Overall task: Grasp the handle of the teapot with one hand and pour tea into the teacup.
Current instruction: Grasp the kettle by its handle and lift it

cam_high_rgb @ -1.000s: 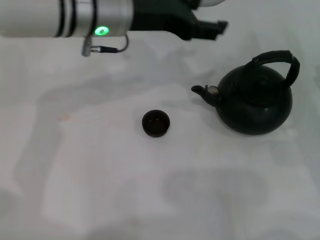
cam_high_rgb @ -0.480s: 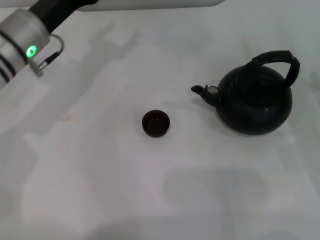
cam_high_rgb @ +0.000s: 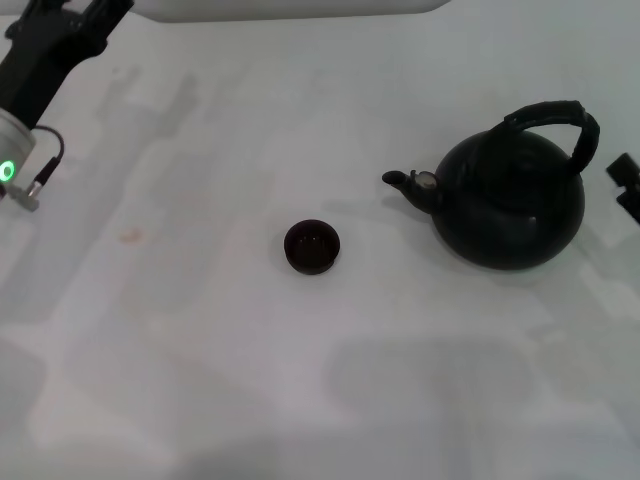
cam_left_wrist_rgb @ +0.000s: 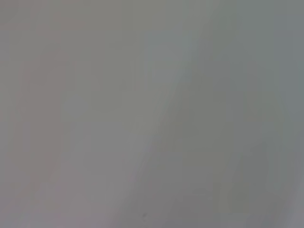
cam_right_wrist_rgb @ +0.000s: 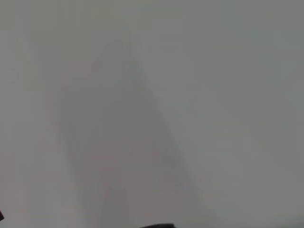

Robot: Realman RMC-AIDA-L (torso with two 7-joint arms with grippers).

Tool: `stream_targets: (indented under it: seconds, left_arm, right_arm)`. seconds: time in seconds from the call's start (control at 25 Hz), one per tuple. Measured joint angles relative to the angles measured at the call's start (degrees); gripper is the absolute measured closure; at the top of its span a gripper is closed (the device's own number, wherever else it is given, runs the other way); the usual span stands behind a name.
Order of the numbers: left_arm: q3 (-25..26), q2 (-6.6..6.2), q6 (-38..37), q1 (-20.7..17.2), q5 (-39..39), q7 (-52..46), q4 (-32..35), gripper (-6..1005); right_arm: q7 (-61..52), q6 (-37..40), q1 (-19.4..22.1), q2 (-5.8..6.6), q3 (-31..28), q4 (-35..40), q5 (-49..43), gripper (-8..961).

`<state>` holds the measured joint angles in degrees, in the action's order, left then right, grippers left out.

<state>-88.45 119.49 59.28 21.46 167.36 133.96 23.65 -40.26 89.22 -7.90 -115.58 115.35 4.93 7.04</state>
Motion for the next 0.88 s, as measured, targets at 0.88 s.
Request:
stream_targets:
  seconds: [0.88]
  left_arm:
    - [0.2, -0.01, 0.2, -0.3, 0.2, -2.2, -1.6, 152]
  right_arm:
    - [0.7, -12.4, -6.0, -0.26, 1.3, 3.4, 0.3, 112]
